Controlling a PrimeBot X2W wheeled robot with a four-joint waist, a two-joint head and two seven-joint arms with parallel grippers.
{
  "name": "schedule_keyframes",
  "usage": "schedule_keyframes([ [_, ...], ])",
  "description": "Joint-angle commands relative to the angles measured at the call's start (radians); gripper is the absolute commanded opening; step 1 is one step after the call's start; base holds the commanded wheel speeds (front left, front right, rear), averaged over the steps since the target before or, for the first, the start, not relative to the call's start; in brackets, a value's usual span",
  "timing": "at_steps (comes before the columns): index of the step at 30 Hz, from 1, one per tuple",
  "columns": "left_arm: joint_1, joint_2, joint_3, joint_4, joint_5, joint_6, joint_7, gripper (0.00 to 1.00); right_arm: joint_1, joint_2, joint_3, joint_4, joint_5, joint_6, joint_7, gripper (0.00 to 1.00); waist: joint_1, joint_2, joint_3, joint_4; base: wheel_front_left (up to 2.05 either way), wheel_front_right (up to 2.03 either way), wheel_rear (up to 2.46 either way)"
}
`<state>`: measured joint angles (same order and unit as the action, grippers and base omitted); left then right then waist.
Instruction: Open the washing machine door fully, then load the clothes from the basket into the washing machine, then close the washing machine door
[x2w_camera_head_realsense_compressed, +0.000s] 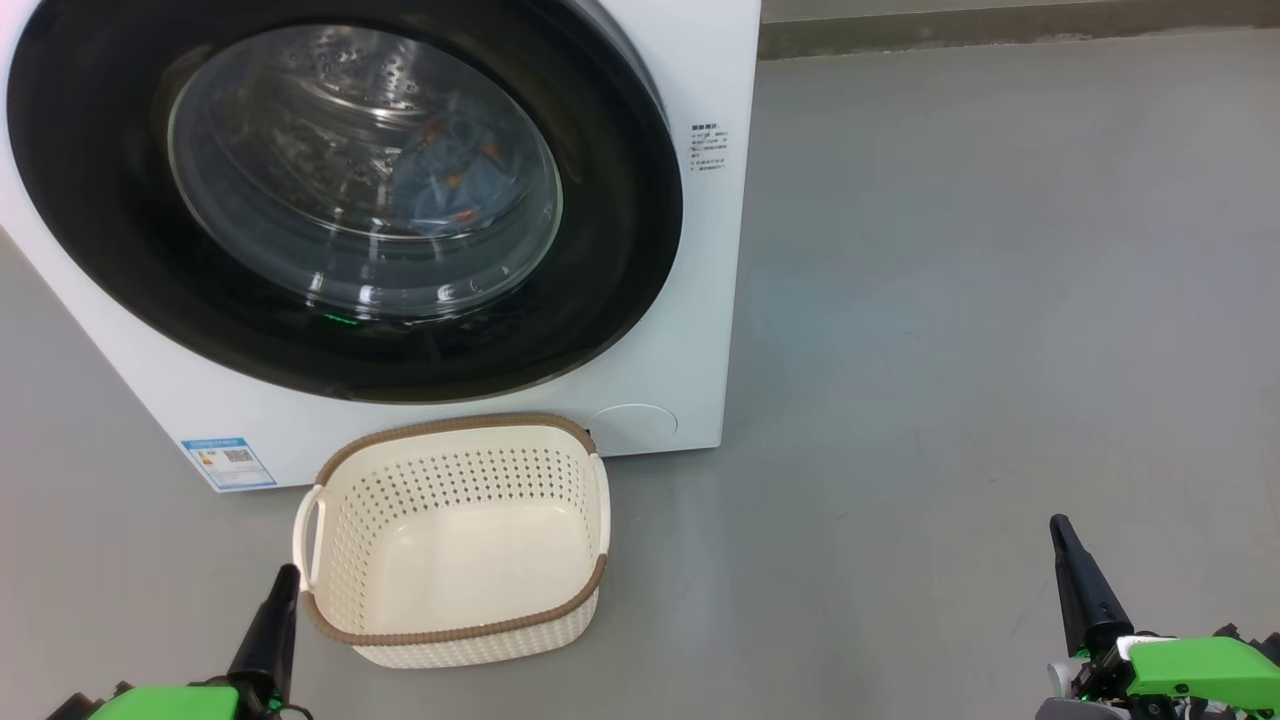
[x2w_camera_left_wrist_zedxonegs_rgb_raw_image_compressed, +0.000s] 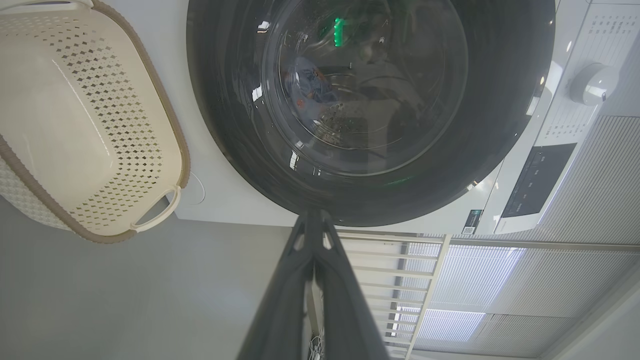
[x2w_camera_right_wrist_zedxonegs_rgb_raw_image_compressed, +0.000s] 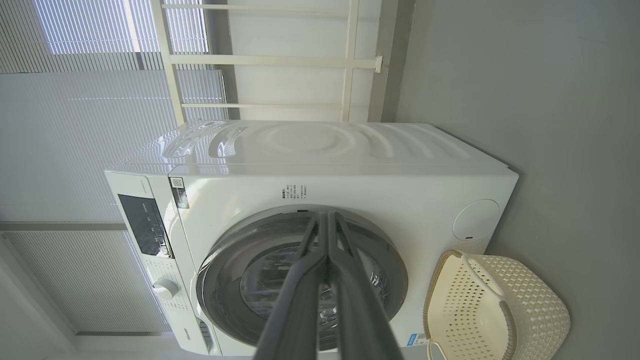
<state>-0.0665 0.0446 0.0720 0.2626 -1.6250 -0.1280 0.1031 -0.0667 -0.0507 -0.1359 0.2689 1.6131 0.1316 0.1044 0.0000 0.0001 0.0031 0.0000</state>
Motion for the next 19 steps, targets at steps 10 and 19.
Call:
schedule_keyframes([
  [10, -0.041, 0.011, 0.035, -0.018, 0.011, -0.003, 0.004, 0.0, -0.041, -0.001, 0.023, -0.024, -0.003, -0.001, 0.008, 0.0, 0.0, -0.0001, 0.0, 0.0, 0.0, 0.0, 0.0],
  [19, -0.041, 0.011, 0.036, -0.018, 0.011, -0.003, 0.005, 0.0, -0.041, -0.001, 0.023, -0.024, -0.004, -0.001, 0.008, 0.0, 0.0, -0.0001, 0.0, 0.0, 0.0, 0.0, 0.0],
])
